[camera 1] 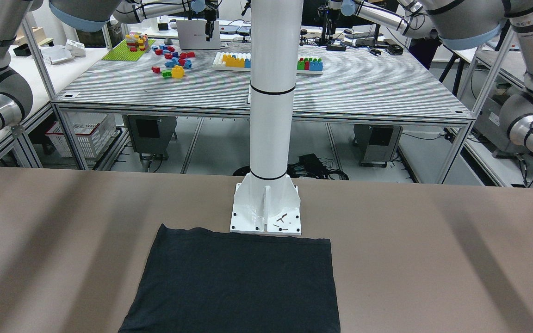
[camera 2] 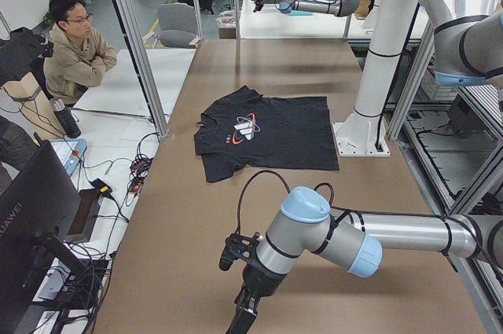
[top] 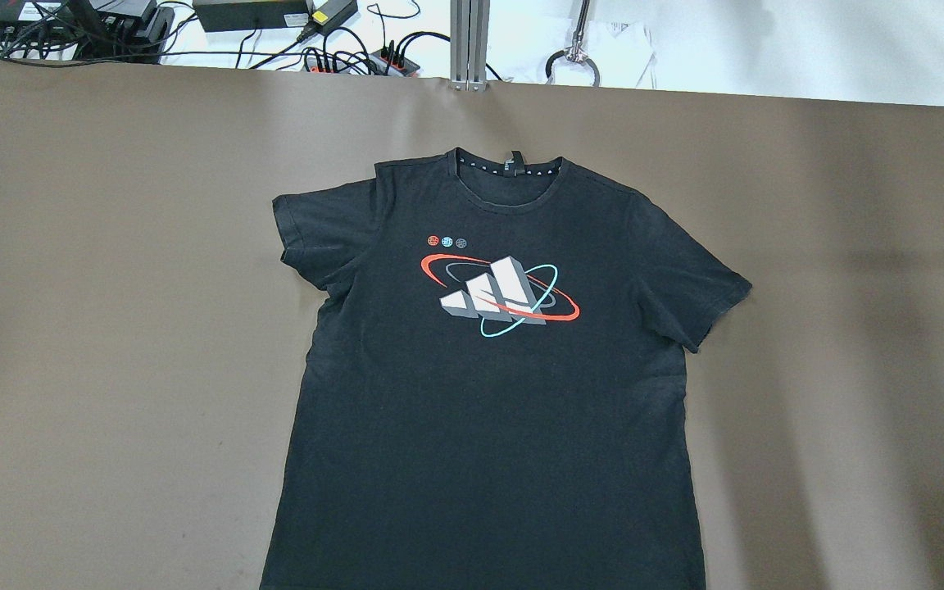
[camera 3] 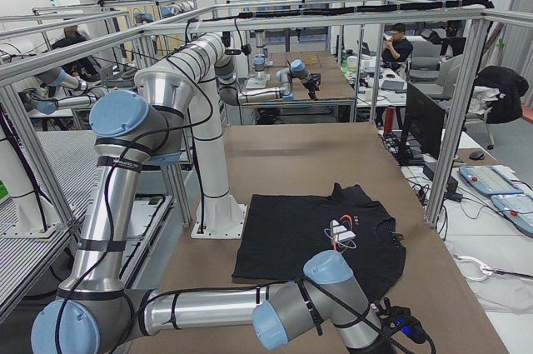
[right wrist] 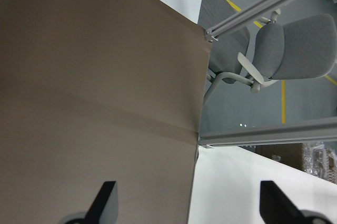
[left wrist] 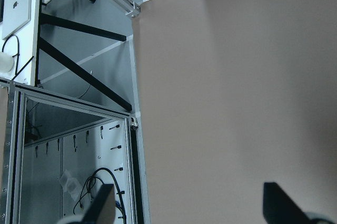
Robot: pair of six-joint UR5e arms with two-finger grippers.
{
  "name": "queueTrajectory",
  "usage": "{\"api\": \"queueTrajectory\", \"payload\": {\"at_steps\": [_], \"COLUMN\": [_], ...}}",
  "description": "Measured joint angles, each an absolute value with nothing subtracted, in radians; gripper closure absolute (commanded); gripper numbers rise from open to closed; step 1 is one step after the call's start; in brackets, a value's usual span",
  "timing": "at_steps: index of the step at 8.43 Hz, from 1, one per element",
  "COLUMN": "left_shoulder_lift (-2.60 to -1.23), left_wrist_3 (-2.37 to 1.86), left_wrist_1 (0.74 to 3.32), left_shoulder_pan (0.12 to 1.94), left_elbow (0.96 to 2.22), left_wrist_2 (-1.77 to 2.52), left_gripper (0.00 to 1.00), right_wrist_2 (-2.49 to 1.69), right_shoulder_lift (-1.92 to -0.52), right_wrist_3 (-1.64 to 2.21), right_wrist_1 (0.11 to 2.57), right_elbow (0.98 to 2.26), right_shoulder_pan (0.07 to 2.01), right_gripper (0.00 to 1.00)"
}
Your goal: Fold clothes
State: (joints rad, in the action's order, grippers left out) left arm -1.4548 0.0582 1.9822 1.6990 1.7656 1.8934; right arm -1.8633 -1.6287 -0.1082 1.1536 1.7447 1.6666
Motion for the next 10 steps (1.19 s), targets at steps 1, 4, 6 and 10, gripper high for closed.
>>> {"api": "queueTrajectory", "payload": {"at_steps": [1, 4, 6, 10], "left_shoulder_lift": [-1.449, -1.446, -1.446, -1.454], "left_wrist_3": [0.058, 0.06, 0.063, 0.061], "left_wrist_1": [1.983, 1.984, 1.989, 1.989], "left_shoulder_pan": [1.699, 1.696, 1.696, 1.694], "left_elbow": [1.768, 1.769, 1.765, 1.766], "left_wrist_2": [1.895, 1.9, 1.906, 1.91], "left_gripper": [0.0, 0.0, 0.0, 0.0], "right_wrist_2": [-1.872, -1.927, -1.949, -1.969], "right_shoulder_lift": [-1.61, -1.507, -1.436, -1.328], "right_wrist_3": [-0.04, 0.248, 0.391, 0.625], "right_wrist_1": [1.154, 1.16, 1.159, 1.152], "right_elbow": [1.742, 1.72, 1.694, 1.6], "right_shoulder_pan": [1.621, 1.454, 1.338, 1.108], "right_gripper": [0.05, 0.05, 0.05, 0.21]}}
